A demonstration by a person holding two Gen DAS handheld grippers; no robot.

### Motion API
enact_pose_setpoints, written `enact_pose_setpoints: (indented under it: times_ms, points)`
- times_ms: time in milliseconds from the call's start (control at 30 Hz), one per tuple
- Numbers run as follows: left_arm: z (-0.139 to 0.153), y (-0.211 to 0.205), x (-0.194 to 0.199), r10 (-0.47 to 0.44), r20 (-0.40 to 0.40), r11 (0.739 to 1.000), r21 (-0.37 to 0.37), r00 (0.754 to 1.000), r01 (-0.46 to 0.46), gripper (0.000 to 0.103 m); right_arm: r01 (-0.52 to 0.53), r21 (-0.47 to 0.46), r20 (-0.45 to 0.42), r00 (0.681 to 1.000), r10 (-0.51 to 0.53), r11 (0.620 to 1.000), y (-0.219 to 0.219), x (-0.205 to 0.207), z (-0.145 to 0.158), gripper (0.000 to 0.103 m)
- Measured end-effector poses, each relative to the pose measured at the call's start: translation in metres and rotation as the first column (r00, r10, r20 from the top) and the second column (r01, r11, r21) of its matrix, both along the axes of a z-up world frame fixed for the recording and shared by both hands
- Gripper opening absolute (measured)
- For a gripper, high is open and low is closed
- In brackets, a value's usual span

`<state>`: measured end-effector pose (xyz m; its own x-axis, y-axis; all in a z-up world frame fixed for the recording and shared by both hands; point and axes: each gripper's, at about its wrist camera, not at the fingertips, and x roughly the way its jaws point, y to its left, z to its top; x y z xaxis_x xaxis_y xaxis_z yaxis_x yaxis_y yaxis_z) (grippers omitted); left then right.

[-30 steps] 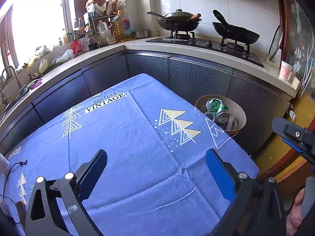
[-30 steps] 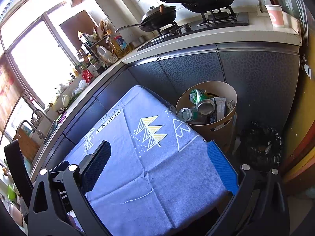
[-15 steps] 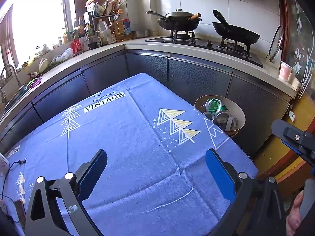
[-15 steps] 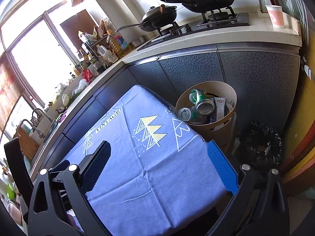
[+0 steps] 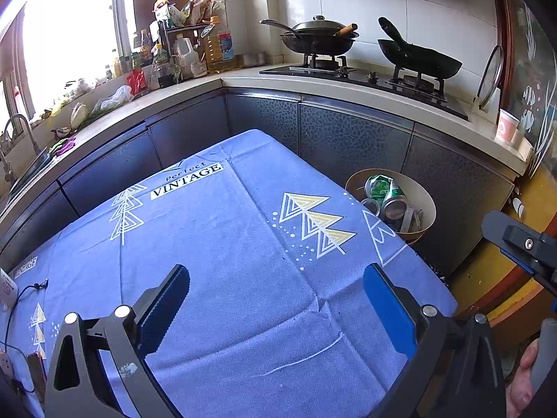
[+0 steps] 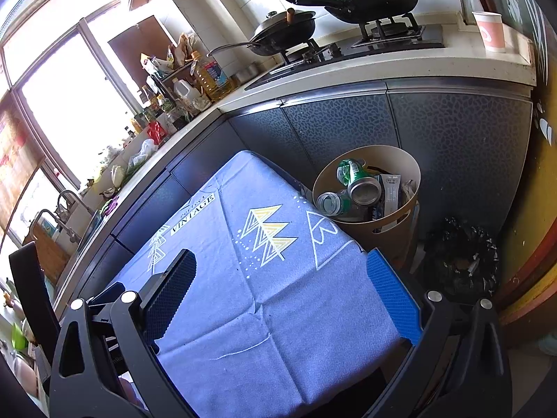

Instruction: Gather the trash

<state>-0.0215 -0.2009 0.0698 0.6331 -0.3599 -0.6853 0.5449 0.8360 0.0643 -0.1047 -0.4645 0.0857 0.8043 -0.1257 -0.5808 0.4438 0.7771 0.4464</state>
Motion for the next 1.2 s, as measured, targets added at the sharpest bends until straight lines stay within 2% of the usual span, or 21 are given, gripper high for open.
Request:
enact_pose_setpoints:
  times_ms: [1200]
  points:
    - [-0.008,-0.001,0.002,-0.019,-0.001,0.999,0.026,1.000,0.019,0.099,-0.006,0.008,-0.003,1.000,0.006,1.000,-0.011,0.011,0.000,0.098]
